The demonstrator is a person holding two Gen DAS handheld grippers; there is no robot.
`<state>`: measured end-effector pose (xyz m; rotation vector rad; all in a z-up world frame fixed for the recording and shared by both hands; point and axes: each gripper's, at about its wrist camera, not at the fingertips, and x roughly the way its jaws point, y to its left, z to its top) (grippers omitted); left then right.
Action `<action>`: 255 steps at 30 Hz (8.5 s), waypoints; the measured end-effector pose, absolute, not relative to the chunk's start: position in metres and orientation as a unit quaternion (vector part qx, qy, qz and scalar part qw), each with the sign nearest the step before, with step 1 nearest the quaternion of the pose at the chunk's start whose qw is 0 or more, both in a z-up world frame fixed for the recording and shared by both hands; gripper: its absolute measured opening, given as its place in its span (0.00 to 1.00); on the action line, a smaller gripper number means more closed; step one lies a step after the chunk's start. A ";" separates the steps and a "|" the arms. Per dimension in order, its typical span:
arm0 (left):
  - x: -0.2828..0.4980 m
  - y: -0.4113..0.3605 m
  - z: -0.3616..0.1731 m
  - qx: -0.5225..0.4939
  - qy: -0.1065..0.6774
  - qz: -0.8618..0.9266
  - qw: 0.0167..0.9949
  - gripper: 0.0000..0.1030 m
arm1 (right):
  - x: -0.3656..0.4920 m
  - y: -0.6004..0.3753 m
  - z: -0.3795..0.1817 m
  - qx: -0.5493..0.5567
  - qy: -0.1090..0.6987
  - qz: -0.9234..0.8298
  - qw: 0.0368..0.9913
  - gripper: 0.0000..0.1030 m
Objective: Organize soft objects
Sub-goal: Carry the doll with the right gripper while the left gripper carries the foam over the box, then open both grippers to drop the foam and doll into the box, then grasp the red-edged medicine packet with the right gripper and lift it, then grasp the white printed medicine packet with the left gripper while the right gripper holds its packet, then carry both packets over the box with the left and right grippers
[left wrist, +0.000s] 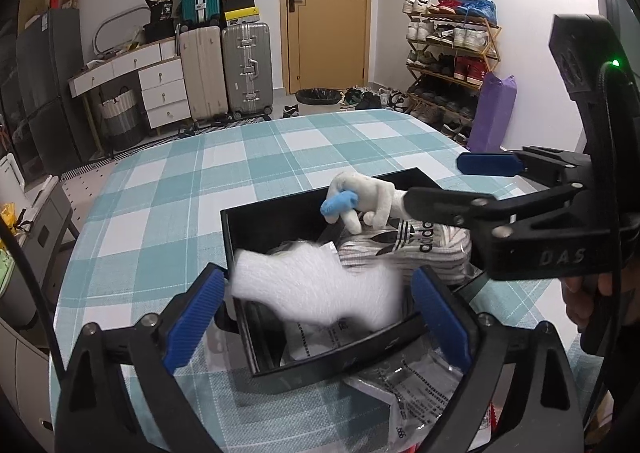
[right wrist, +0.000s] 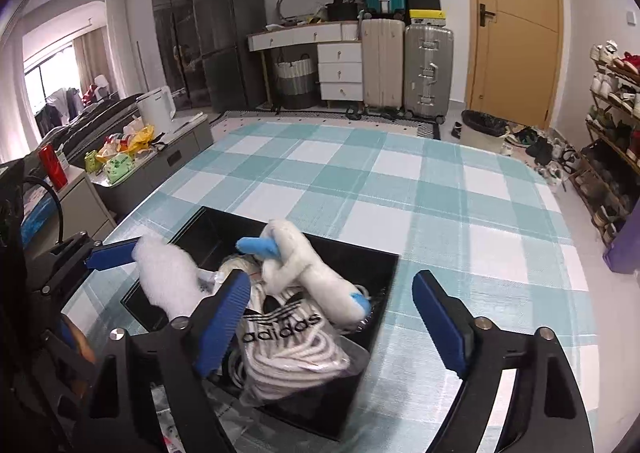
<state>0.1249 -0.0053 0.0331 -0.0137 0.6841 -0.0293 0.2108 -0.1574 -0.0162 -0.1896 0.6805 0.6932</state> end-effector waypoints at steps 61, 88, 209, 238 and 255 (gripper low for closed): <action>0.049 0.014 0.016 -0.055 0.338 0.004 0.940 1.00 | 0.092 -0.180 -0.076 -0.124 0.385 0.387 0.829 0.99; 0.054 0.018 0.006 -0.059 0.351 0.007 0.935 1.00 | 0.098 -0.153 -0.100 -0.148 0.428 0.369 0.812 0.99; 0.097 -0.092 -0.028 -0.002 0.452 -0.015 0.892 0.78 | 0.073 -0.262 -0.056 -0.091 0.324 0.378 0.863 0.20; 0.060 -0.068 -0.007 -0.007 0.416 -0.072 0.906 0.29 | 0.065 -0.247 -0.052 -0.096 0.308 0.395 0.860 0.20; 0.037 -0.041 0.035 -0.040 0.357 -0.072 0.931 0.29 | 0.060 -0.244 -0.039 -0.087 0.279 0.407 0.866 0.20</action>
